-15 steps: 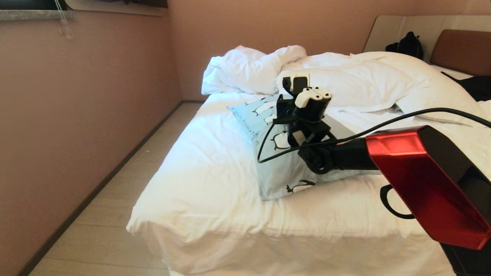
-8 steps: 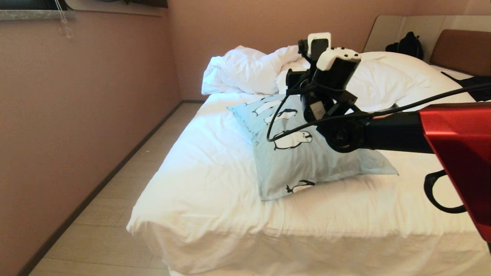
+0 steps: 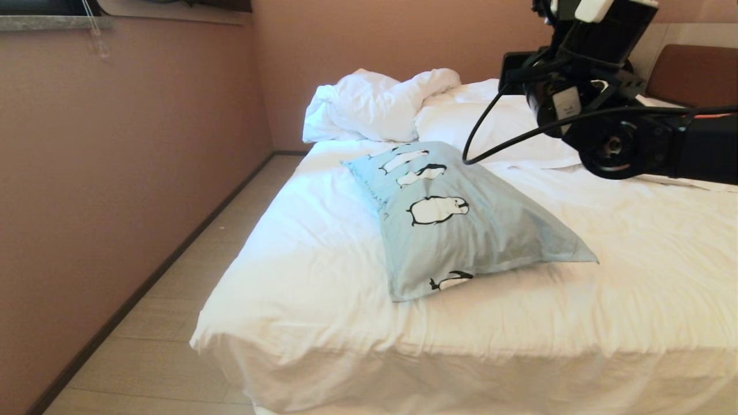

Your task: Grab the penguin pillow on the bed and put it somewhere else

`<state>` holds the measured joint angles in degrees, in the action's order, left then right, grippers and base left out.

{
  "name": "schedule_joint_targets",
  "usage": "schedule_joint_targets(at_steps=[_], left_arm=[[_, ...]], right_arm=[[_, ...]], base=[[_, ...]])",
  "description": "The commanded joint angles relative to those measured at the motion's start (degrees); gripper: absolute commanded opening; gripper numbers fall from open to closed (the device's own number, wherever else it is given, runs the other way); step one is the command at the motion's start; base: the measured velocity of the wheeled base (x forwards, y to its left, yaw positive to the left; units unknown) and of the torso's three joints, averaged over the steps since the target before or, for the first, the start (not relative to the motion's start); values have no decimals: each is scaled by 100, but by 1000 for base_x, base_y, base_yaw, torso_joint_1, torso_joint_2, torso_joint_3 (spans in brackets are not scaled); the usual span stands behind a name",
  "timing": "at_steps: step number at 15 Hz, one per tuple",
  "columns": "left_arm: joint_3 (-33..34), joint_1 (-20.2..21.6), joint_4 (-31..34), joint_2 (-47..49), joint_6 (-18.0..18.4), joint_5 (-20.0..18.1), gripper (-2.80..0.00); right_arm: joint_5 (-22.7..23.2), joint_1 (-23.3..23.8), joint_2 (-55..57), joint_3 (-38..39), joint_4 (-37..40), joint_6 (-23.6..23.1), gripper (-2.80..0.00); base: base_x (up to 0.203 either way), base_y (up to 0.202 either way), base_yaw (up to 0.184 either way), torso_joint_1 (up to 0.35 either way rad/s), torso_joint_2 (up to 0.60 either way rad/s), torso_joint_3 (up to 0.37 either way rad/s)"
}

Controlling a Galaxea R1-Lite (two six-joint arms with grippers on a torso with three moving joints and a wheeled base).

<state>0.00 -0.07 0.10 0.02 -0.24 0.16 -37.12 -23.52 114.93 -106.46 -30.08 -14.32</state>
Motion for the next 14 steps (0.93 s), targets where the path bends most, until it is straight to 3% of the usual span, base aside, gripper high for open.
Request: schedule_joint_targets(at_steps=[1,4,7,10,14], left_arm=[[9,-1,-1,-2,-2,2,-280],[9,7,-1,-2,-2,2,-280],[9,-1,-1,-2,-2,2,-280],[9,-1,-1,-2,-2,2,-280],[9,-1,-1,-2,-2,2,-280]], right_arm=[[-13,278,-551,187,586,325,-280],[194,620,-1277,748,1320,971,-280],[759,969,-2234,1572,2165,1471,-280],[1305,1233,-3291,2821,2623,1639,-280],[1491,1316,-4895,4362,2728,1659,-280]], base=[[0,0,0,0,0,0],[0,0,0,0,0,0],[0,0,0,0,0,0],[0,0,0,0,0,0],[0,0,0,0,0,0]])
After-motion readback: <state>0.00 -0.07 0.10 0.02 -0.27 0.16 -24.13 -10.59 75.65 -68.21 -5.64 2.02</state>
